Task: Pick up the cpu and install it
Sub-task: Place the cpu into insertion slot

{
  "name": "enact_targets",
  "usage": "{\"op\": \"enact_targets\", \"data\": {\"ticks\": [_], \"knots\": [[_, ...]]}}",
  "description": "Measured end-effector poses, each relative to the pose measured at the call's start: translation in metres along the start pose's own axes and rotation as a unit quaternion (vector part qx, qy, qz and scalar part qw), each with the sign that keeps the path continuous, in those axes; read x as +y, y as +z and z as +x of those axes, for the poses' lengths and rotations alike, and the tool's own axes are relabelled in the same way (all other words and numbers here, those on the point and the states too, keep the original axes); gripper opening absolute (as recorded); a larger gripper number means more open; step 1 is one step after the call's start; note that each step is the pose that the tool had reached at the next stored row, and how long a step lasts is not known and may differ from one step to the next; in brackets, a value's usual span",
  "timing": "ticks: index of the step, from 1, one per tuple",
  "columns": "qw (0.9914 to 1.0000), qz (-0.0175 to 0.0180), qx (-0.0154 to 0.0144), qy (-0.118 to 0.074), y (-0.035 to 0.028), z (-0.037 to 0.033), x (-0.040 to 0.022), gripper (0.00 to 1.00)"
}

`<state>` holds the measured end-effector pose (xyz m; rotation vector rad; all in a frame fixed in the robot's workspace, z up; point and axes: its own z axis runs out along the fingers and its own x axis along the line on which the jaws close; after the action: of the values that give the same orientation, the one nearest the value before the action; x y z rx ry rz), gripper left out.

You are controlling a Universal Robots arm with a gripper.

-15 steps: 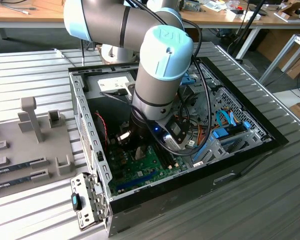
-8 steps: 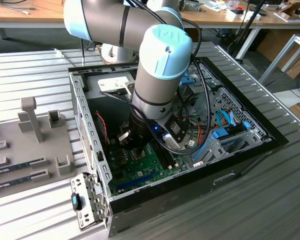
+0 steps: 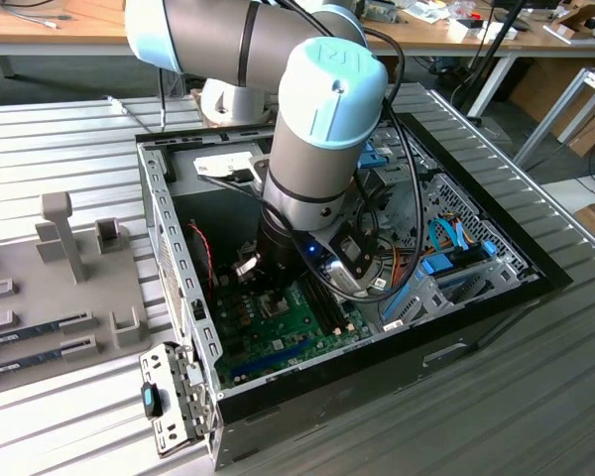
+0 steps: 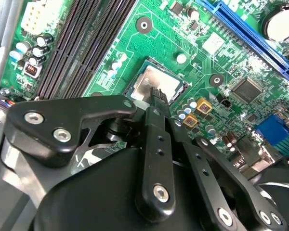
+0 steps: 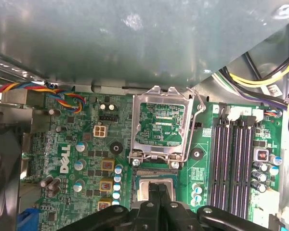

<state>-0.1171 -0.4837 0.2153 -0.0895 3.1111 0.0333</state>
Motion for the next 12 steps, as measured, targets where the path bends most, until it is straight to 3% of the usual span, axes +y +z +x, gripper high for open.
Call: {"op": "enact_targets", "data": {"ticks": [4, 5, 6, 7, 8, 12], "knots": [[1.0, 0.0017, 0.0011, 0.0, 0.0003, 0.0001, -0.002, 0.13], [1.0, 0.0017, 0.0012, 0.0, 0.0004, 0.0001, -0.0021, 0.31], [0.99933, 0.0087, 0.0021, -0.036, 0.0023, -0.0016, -0.0023, 0.38], [0.99929, 0.0089, 0.0023, -0.037, 0.0042, -0.0015, -0.0023, 0.38], [0.99957, 0.0091, 0.0022, -0.028, 0.0052, 0.0031, 0.0013, 0.38], [0.99959, 0.0091, 0.0021, -0.027, 0.0053, 0.0034, 0.0014, 0.38]]}}
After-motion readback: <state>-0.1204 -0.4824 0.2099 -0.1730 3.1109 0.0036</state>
